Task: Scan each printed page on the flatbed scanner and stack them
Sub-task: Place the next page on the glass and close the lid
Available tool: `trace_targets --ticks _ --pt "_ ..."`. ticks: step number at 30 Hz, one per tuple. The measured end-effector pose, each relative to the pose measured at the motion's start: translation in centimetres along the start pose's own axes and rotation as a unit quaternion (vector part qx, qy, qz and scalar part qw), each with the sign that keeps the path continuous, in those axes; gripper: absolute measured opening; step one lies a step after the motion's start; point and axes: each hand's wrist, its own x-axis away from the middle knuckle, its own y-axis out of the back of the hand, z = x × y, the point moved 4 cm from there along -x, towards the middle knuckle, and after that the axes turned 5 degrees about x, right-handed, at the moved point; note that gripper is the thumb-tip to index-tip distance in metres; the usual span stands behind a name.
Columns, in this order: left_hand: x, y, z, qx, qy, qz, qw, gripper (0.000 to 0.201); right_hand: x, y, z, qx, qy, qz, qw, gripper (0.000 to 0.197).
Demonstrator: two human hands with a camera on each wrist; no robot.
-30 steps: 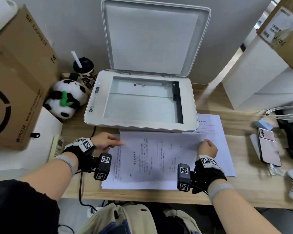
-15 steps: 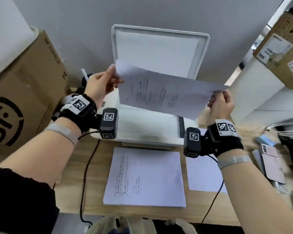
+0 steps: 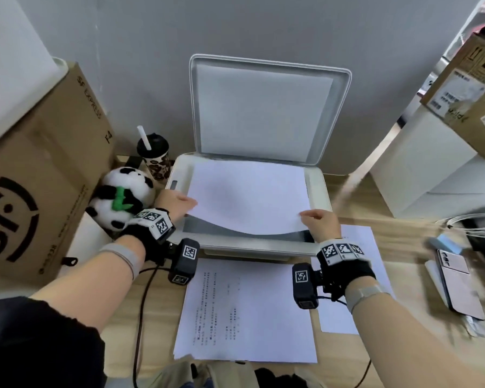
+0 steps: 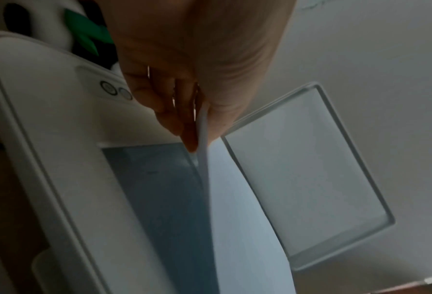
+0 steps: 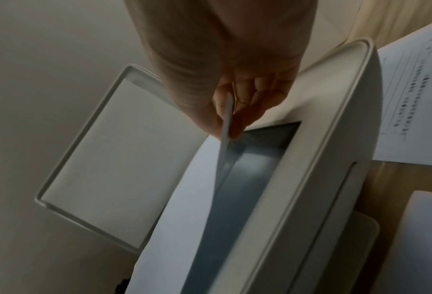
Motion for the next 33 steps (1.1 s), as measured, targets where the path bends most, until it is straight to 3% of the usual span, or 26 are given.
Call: trace_targets --ticks 6,10,15,19,23,33 --pt "-0.9 -0.8 0.4 -0.088 -0.036 0.010 0.995 0.004 0.2 -0.2 -0.3 0.096 -0.011 -0.015 0.995 0.022" --pt "-1.2 -1.2 0.3 -0.138 -0.030 0.031 0.989 0.012 0.2 -0.2 -0.3 0.148 -0.006 -0.006 0.989 0.020" --pt "-1.2 -2.1 -0.3 -0.209 -0.069 0.036 0.975 0.025 0.3 -0.4 -0.2 0.212 0.003 -0.052 0.976 0.016" --pt "-1.2 -3.3 -0.6 -0.229 -0.105 0.064 0.966 0.042 0.4 -0.8 0.1 0.218 0.063 -0.034 0.973 0.033" --pt "-1.3 -3.8 -0.5 -0.245 -0.109 0.069 0.961 0.045 0.7 -1.4 0.1 0.258 0.085 -0.019 0.962 0.049" --pt "-2.2 -3.7 -1.5 -0.279 -0.079 0.068 0.955 0.049 0.1 -1.3 0.9 0.287 0.091 -0.019 0.954 0.054"
